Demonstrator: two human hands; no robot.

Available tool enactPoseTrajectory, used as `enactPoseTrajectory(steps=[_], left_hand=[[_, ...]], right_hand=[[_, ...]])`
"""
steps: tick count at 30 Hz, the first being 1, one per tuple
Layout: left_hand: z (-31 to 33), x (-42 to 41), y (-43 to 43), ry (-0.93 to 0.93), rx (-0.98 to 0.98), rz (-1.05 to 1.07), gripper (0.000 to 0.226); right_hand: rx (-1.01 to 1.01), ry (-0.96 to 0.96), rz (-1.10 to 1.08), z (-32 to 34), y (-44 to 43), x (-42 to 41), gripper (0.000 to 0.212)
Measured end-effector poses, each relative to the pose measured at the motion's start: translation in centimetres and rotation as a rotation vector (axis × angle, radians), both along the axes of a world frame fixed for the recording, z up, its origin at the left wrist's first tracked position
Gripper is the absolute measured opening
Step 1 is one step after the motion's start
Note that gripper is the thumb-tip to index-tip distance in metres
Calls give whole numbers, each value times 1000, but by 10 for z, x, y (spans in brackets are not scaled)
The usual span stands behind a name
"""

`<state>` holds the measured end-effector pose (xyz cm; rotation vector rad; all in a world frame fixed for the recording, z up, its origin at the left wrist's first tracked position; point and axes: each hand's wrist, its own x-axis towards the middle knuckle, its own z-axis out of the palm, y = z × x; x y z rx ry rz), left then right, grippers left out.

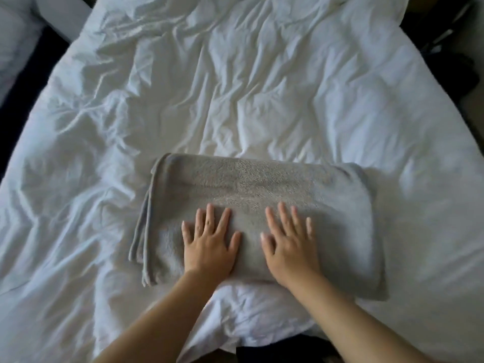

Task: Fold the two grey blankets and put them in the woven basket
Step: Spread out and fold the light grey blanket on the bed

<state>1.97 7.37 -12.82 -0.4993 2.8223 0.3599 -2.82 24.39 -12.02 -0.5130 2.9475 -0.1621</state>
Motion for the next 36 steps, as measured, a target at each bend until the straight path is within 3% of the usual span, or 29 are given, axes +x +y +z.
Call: enactPoseTrajectory(steps=[2, 7, 10, 14, 17, 19, 22, 26, 28, 32, 36], left_hand=[[-20, 20, -11, -43, -30, -3, 76], [-56, 25, -51, 59, -78, -10, 84], [-58, 33, -51, 53, -95, 4, 82], [-33, 34, -52, -141, -146, 40, 80], [-2, 11, -27, -197, -107, 112, 68], [17, -7, -5, -54, -49, 106, 58], [27, -41, 18, 160, -5, -55, 59], [-4, -94, 4, 86, -89, -116, 62], [-29, -103, -36, 6, -131, -50, 66], [-51, -80, -117, -47, -143, 65, 76], [-25, -56, -130, -104, -93, 350, 86]], right_hand=[[29, -49, 52, -15, 12, 16, 59], [22, 69, -2, -62, 93, 12, 56], [77, -11, -201, -65, 140, 22, 59], [251, -242, -423, -42, 197, 39, 66], [139, -234, -583, -6, 173, 27, 58], [-3, -58, -547, 20, 131, 11, 59], [-99, 46, -205, 38, 53, -21, 61], [-74, -23, 125, 2, -19, -86, 58], [38, -62, 96, -28, -1, -115, 57], [119, -75, -157, -54, 78, -132, 61], [-58, -6, -355, -33, 91, -118, 61]])
